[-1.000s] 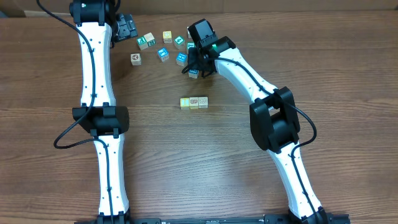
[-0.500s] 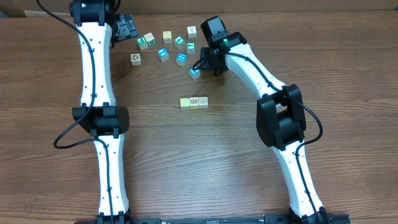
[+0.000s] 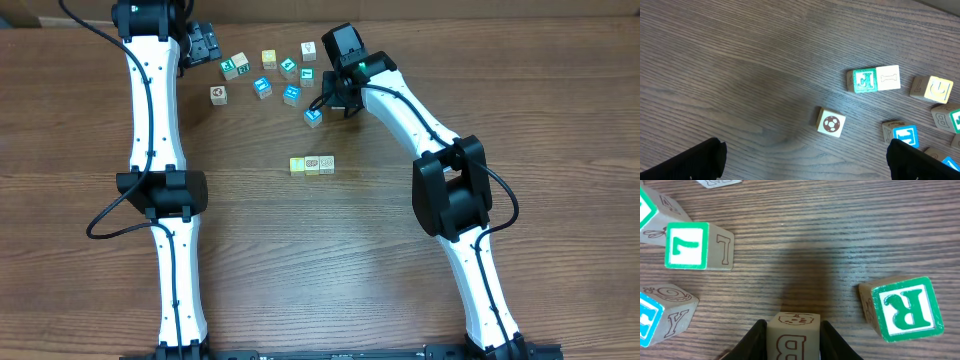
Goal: Form a horizontal line
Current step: 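Lower the right gripper onto the brown-B block in the cluster, then close the right gripper on the brown-B block and lift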
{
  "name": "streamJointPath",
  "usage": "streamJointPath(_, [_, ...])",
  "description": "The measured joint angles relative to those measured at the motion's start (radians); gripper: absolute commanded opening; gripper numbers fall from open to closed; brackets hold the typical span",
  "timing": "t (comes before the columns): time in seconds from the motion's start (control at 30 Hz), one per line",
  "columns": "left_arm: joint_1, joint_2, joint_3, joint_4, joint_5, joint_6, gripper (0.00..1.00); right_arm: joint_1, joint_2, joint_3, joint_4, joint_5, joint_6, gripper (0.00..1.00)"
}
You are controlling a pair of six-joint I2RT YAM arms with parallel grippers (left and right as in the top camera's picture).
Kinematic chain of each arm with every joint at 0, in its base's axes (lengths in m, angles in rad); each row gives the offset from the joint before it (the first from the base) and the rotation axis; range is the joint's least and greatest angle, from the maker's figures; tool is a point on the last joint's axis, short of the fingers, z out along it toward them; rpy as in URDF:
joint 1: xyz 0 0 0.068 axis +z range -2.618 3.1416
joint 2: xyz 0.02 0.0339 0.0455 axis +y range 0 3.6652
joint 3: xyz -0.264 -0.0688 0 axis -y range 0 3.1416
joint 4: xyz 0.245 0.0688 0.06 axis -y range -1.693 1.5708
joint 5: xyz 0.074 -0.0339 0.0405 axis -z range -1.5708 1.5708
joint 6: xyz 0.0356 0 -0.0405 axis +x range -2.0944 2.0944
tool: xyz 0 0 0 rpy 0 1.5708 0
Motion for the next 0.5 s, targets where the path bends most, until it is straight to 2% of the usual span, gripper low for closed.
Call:
streamJointPath(0.27, [0.0,0.0,0.0,0.0,0.0,0.0,1.0,-0.002,-0.053,0.0,-0.082,0.006,-0.02,0.25])
streamJointPath(0.5, [0.0,0.0,0.0,0.0,0.0,0.0,1.0,-0.002,-0.196,0.001,-0.362,0.007,-0.013,0.24])
